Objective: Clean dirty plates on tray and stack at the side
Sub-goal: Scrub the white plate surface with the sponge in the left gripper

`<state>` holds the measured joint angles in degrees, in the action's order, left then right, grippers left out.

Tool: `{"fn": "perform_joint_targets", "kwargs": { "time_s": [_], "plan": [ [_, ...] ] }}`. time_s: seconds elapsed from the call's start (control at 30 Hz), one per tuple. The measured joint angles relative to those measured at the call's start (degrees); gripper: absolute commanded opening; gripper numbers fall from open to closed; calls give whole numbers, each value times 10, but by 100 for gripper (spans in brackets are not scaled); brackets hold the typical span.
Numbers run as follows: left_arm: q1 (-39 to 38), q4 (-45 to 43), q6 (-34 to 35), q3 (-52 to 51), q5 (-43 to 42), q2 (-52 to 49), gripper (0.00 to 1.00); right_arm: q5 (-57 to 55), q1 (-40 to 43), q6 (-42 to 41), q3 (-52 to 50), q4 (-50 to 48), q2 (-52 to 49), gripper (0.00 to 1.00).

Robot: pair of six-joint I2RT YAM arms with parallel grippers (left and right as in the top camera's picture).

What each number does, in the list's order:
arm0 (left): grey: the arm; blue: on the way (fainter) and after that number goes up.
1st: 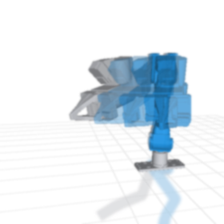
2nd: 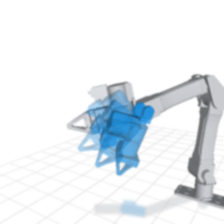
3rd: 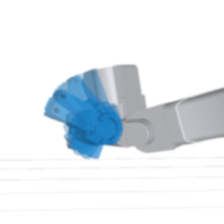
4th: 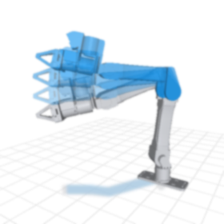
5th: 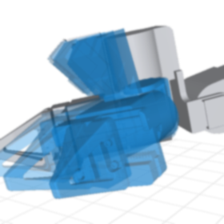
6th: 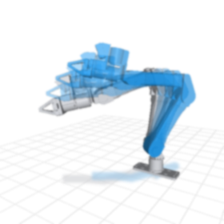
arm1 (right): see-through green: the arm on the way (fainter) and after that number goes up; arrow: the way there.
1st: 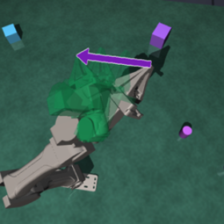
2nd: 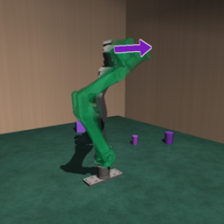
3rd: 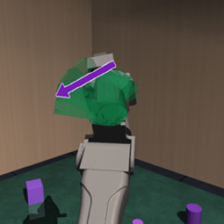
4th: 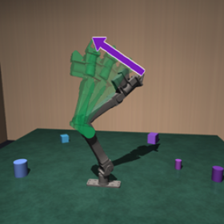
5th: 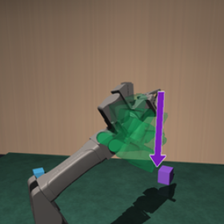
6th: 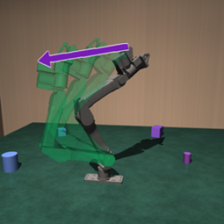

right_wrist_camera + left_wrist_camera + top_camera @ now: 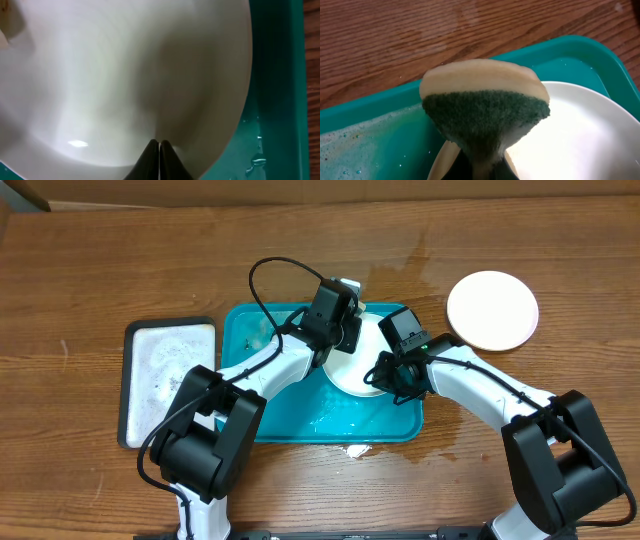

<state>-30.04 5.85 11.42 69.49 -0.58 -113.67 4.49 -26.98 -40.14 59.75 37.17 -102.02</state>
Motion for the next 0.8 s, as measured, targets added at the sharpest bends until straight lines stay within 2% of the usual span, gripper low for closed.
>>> {"fn": "perform_joint_targets", "kwargs": {
  "time_s": [0.07, 0.13, 0.2, 0.23, 0.47, 0.7, 0.8],
  "plan": [
    [0, 1, 0, 0, 0, 4, 4, 2, 1, 12, 10, 14, 0, 21],
    [0, 3, 0, 2, 0, 19, 4, 2, 5, 23, 34, 35, 1, 36],
    [0, 10, 0, 3, 0, 47, 4, 2, 11, 34, 64, 58, 6, 56],
    [0, 19, 0, 4, 0, 66, 4, 2, 14, 36, 79, 68, 13, 59],
    [0, 87, 0, 23, 0, 165, 4, 2, 42, 37, 110, 149, 57, 56],
    [0, 124, -10, 23, 0, 159, 4, 2, 50, 6, 58, 88, 43, 46],
    [0, 130, -13, 23, 0, 153, 4, 4, 50, -11, 39, 68, 29, 45]
  ]
}}
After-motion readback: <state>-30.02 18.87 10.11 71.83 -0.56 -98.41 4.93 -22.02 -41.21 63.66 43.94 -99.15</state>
